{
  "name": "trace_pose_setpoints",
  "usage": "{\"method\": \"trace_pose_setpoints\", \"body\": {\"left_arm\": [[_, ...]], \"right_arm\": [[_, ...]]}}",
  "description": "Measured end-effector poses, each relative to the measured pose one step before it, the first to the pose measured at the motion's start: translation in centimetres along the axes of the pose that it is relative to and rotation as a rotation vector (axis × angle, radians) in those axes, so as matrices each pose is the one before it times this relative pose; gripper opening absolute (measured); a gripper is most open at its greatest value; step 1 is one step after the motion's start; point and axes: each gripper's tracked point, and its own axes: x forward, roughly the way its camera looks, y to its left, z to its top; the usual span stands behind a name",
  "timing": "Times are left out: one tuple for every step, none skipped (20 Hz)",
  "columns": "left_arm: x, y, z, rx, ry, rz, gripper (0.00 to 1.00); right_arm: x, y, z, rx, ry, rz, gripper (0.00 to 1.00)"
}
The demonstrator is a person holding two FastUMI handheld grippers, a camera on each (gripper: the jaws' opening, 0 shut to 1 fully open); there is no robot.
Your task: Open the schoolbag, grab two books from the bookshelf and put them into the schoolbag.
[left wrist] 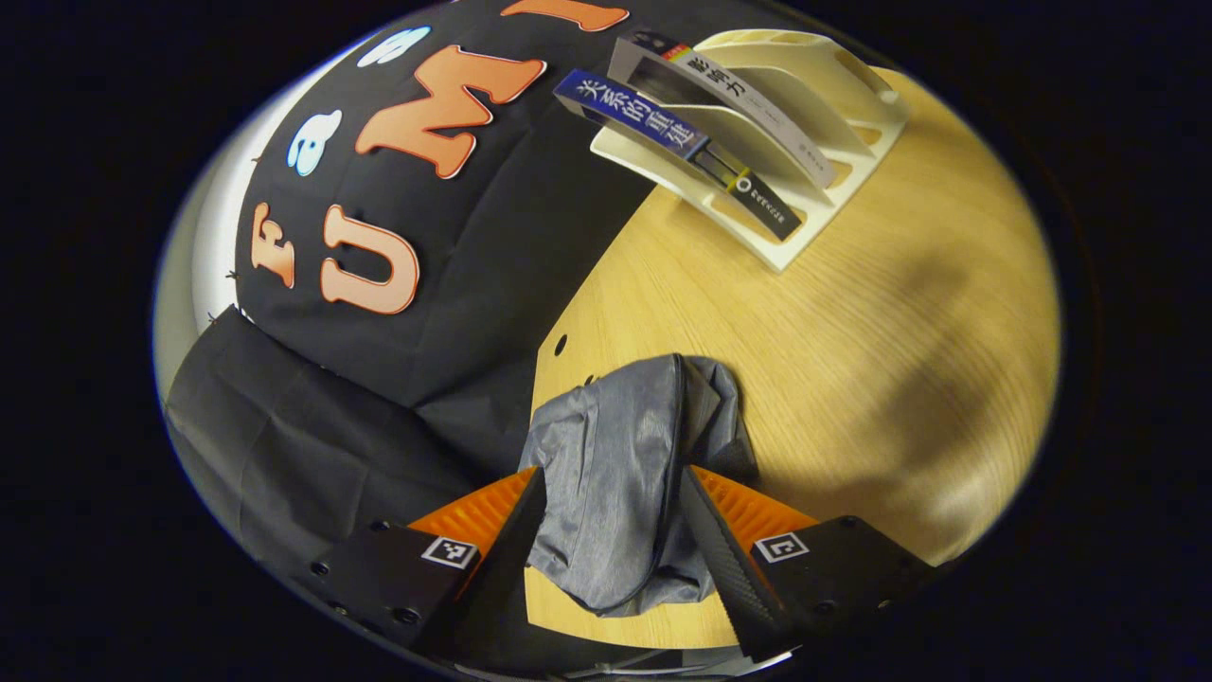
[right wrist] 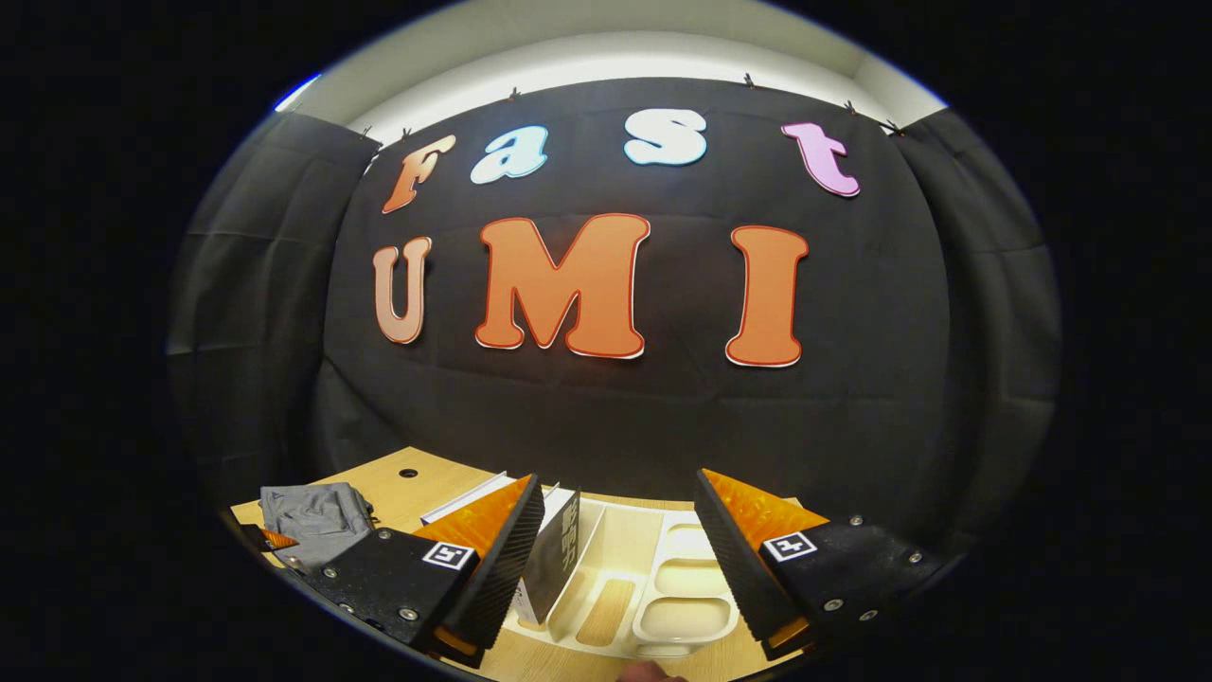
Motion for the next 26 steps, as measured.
{"method": "trace_pose_setpoints", "body": {"left_arm": [[-0.005,0.115,-0.63,0.00577,0.0173,0.01484,0.9],[0.055,0.363,-0.236,0.01078,0.01192,0.02116,0.88],[-0.088,0.486,-0.124,0.00942,0.00663,0.01681,0.88],[0.176,0.421,-0.052,0.00645,0.00278,0.0189,0.86],[0.306,0.03,-0.121,0.00306,0.00923,-0.00022,0.86],[0.452,0.306,-0.232,0.00812,0.01004,0.01085,0.82],[0.261,0.515,-0.022,0.00634,0.00717,0.0126,0.83],[0.361,0.796,-0.029,0.00069,0.00191,0.01858,0.81],[0.587,0.39,0.023,-0.00579,0.0017,0.00367,0.8],[0.57,0.394,-0.01,-0.00057,0.00501,-0.00484,0.75],[0.728,0.411,0.024,0.00422,0.00184,0.00029,0.74],[0.587,0.305,0.017,0.00513,-0.00283,-0.00192,0.7],[0.622,0.327,-0.004,0.00417,-0.00421,-0.00173,0.67],[0.661,0.296,-0.054,0.00273,-0.00554,-0.00903,0.6],[0.709,0.21,0.077,0.00122,-0.00536,-0.00858,0.55],[0.383,0.364,-0.025,-0.00275,-0.00521,-0.00947,0.48],[0.444,0.107,0.174,-0.01018,-0.01303,-0.01927,0.42],[0.305,0.51,0.102,-0.00751,-0.01392,-0.0083,0.23],[0.254,0.595,0.415,-0.01062,-0.02264,-0.01202,0.26],[-0.02,0.902,0.208,-0.01591,-0.02233,-0.00141,0.17],[-0.086,0.705,0.298,-0.01569,-0.01929,-0.01735,0.14],[0.426,0.587,0.136,-0.02289,-0.02153,-0.02314,0.1],[0.315,0.057,0.111,-0.01969,-0.00938,-0.04536,0.08],[0.445,0.432,0.328,-0.01627,-0.02224,-0.03992,0.07],[0.114,-0.064,-0.027,-0.00836,-0.0051,-0.05119,0.07],[-0.323,0.178,-0.165,-0.00915,-0.02105,-0.04105,0.06]], "right_arm": [[0.068,-0.277,-0.084,0.00445,0.00295,0.00226,0.95],[-0.028,-0.268,-0.083,0.00491,-0.00075,-0.00069,0.95],[0.086,-0.217,0.054,0.00425,-0.00228,-0.00075,0.95],[-0.034,-0.203,0.095,0.0029,-0.00298,-0.00089,0.95],[0.025,-0.245,0.079,0.0016,-0.00153,-0.00225,0.95],[0.046,-0.041,-0.107,0.00323,-0.00036,0.00226,0.95],[0.053,-0.131,0.091,0.0001,-0.00157,-0.00112,0.95],[-0.008,-0.12,-0.023,-0.00111,0.00057,-0.00137,0.95],[0.043,-0.105,-0.037,-0.00023,0.0002,-0.00339,0.95],[-0.087,-0.149,-0.042,0.00208,0.00138,-0.00129,0.95],[-0.069,0.089,-0.029,0.00291,0.00117,-0.00042,0.95],[0.016,0.119,0.029,-0.00017,0.00152,-0.00403,0.95],[0.028,0.118,0.09,-0.00211,0.00215,-0.00161,0.95],[-0.033,0.202,0.139,-0.00444,-0.00233,-0.00739,0.95],[0.005,0.27,0.19,-0.00459,-0.00223,-0.00438,0.95],[-0.04,0.419,0.12,-0.00605,-0.0024,-0.00515,0.95],[-0.039,0.505,0.089,-0.00799,0.0024,-0.00673,0.95],[0.051,0.509,0.095,-0.00724,0.00134,-0.00781,0.95],[-0.08,0.555,0.237,-0.00595,0.00213,-0.01028,0.95],[-0.092,0.78,0.118,-0.00481,0.00156,-0.00909,0.95],[-0.048,0.874,0.183,-0.00514,-0.00022,-0.01293,0.95],[0.019,0.863,0.105,-0.00467,0.00565,-0.01537,0.95],[0.046,0.983,0.133,-0.00522,0.01006,-0.01301,0.95],[-0.019,0.959,0.062,-0.00607,0.01049,-0.01561,0.95],[0.012,1.032,0.275,-0.00468,0.00613,-0.01036,0.94],[-0.048,1.178,0.325,-0.00816,0.00519,-0.00918,0.95]]}}
